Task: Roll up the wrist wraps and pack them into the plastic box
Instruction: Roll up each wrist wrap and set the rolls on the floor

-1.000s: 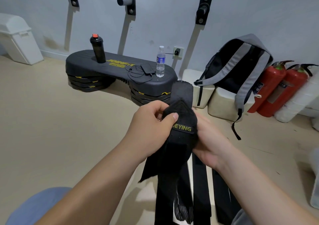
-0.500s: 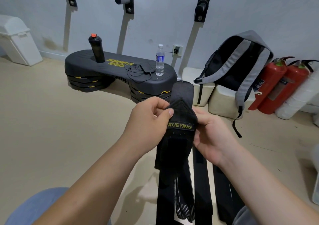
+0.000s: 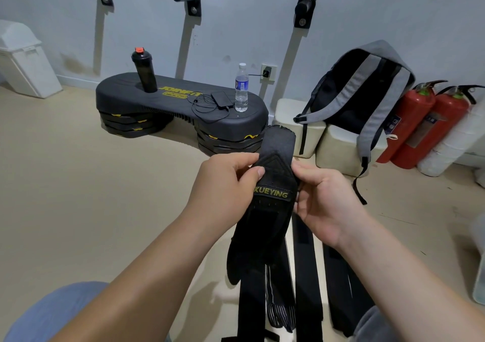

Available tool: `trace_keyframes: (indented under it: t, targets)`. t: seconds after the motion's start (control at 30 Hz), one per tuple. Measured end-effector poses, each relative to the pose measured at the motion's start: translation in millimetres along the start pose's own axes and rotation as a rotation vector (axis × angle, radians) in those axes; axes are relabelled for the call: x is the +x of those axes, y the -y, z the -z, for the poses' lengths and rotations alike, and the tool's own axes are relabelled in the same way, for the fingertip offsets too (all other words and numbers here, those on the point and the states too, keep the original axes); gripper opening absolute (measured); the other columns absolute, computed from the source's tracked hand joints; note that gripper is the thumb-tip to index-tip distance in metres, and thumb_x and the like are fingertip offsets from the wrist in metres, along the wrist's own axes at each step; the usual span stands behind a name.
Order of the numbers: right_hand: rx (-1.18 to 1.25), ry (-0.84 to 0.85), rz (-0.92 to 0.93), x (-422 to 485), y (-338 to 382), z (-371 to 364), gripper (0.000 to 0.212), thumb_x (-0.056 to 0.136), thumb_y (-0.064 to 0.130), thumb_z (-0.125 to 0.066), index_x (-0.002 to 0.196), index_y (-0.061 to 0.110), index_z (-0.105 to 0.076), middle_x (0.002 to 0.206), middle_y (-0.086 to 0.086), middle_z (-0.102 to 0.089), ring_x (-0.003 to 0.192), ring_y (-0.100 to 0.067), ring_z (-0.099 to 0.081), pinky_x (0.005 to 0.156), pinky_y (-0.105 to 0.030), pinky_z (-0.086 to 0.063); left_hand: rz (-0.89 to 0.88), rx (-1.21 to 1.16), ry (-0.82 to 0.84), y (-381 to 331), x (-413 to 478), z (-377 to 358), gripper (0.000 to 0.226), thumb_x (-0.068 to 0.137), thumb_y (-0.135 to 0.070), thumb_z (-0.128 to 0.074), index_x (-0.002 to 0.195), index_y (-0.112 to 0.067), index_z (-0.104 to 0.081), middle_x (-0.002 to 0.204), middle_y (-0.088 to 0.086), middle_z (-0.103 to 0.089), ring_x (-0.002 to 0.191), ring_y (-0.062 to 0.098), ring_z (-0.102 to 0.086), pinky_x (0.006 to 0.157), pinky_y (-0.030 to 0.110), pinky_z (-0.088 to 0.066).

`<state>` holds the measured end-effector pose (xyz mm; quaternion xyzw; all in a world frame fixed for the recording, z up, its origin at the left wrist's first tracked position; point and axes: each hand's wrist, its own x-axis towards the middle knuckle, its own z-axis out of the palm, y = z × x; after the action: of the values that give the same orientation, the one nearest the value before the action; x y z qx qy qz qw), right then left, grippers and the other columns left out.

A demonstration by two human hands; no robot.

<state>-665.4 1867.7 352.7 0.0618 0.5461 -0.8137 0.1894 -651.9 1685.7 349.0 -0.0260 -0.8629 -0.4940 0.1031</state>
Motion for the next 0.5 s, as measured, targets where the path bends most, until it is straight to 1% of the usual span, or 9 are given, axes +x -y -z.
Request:
trace_keyframes:
  t: [0.07, 0.1, 0.17, 0.23, 0.3, 0.33, 0.4, 0.47, 0.5]
  targets:
    - [0.026, -0.016, 0.014, -2, -1, -3, 0.033, 0.106, 0.016, -0.048, 0.114, 0.013, -0.079, 0.119, -0.014, -0.078, 0.094, -0.025, -0.071, 0.077, -0.036, -0.058, -0.02, 0.023, -0.009, -3, -2, -2, 0.033, 0.1, -0.026, -0.068, 0.133, -0.027, -0.075, 0.119, -0.012, -0.079, 0.112, 0.006, -0.071, 0.101, 0.032, -0.057]
    - [0.047, -0.015, 0.019, -3, -1, -5, 0.032, 0.107, 0.017, -0.048, 0.117, 0.012, -0.078, 0.118, -0.013, -0.078, 0.092, -0.023, -0.073, 0.075, -0.034, -0.06, -0.016, 0.02, -0.009, -3, -2, -3, 0.033, 0.101, -0.025, -0.068, 0.133, -0.027, -0.075, 0.12, -0.012, -0.079, 0.113, 0.006, -0.071, 0.102, 0.032, -0.057]
    - [0.104, -0.008, 0.022, -5, -2, -8, 0.031, 0.108, 0.017, -0.047, 0.118, 0.011, -0.075, 0.114, -0.012, -0.079, 0.09, -0.021, -0.077, 0.074, -0.032, -0.065, 0.021, -0.033, 0.022, -3, -2, -4, 0.035, 0.099, -0.03, -0.066, 0.133, -0.027, -0.075, 0.118, -0.013, -0.079, 0.112, 0.006, -0.072, 0.101, 0.035, -0.058]
    - [0.128, 0.014, 0.032, -8, -1, -11, 0.032, 0.109, 0.018, -0.045, 0.119, 0.011, -0.074, 0.112, -0.012, -0.08, 0.09, -0.021, -0.079, 0.077, -0.034, -0.067, 0.076, -0.131, 0.04, -2, 0, -5, 0.034, 0.098, -0.03, -0.065, 0.13, -0.026, -0.077, 0.111, -0.011, -0.081, 0.107, 0.01, -0.075, 0.098, 0.038, -0.061]
    - [0.128, 0.02, 0.045, -9, -1, -13, 0.032, 0.11, 0.02, -0.044, 0.116, 0.012, -0.074, 0.113, -0.013, -0.08, 0.092, -0.022, -0.079, 0.078, -0.036, -0.067, 0.126, -0.231, 0.069, -3, -1, -6, 0.027, 0.103, -0.016, -0.063, 0.124, -0.023, -0.079, 0.1, -0.009, -0.083, 0.099, 0.013, -0.078, 0.093, 0.038, -0.063]
    - [0.124, 0.019, 0.052, -9, -3, -15, 0.032, 0.11, 0.021, -0.044, 0.116, 0.013, -0.074, 0.115, -0.014, -0.079, 0.094, -0.023, -0.079, 0.078, -0.036, -0.067, 0.139, -0.242, 0.076, -4, -1, -6, 0.027, 0.104, -0.013, -0.062, 0.123, -0.022, -0.08, 0.097, -0.008, -0.083, 0.098, 0.013, -0.078, 0.093, 0.038, -0.063]
    - [0.093, 0.02, 0.07, -9, -6, -16, 0.034, 0.11, 0.025, -0.043, 0.123, 0.012, -0.072, 0.122, -0.014, -0.077, 0.103, -0.026, -0.077, 0.079, -0.036, -0.066, 0.127, -0.2, 0.048, -2, -1, -10, 0.024, 0.102, -0.02, -0.063, 0.118, -0.021, -0.081, 0.093, -0.006, -0.083, 0.097, 0.017, -0.078, 0.094, 0.043, -0.063]
    - [0.042, 0.027, 0.097, -7, -11, -17, 0.037, 0.112, 0.029, -0.042, 0.13, 0.011, -0.068, 0.125, -0.013, -0.076, 0.112, -0.028, -0.074, 0.086, -0.038, -0.065, 0.087, -0.092, 0.018, -1, -1, -12, 0.029, 0.096, -0.034, -0.058, 0.103, -0.017, -0.08, 0.085, 0.001, -0.079, 0.088, 0.024, -0.074, 0.086, 0.049, -0.062]
    - [-0.006, 0.02, 0.119, -8, -12, -18, 0.034, 0.112, 0.029, -0.044, 0.13, 0.011, -0.067, 0.124, -0.013, -0.076, 0.111, -0.028, -0.074, 0.086, -0.038, -0.064, 0.063, -0.023, -0.007, -1, -1, -14, 0.033, 0.093, -0.037, -0.055, 0.096, -0.014, -0.078, 0.081, 0.006, -0.076, 0.084, 0.028, -0.071, 0.08, 0.05, -0.06]
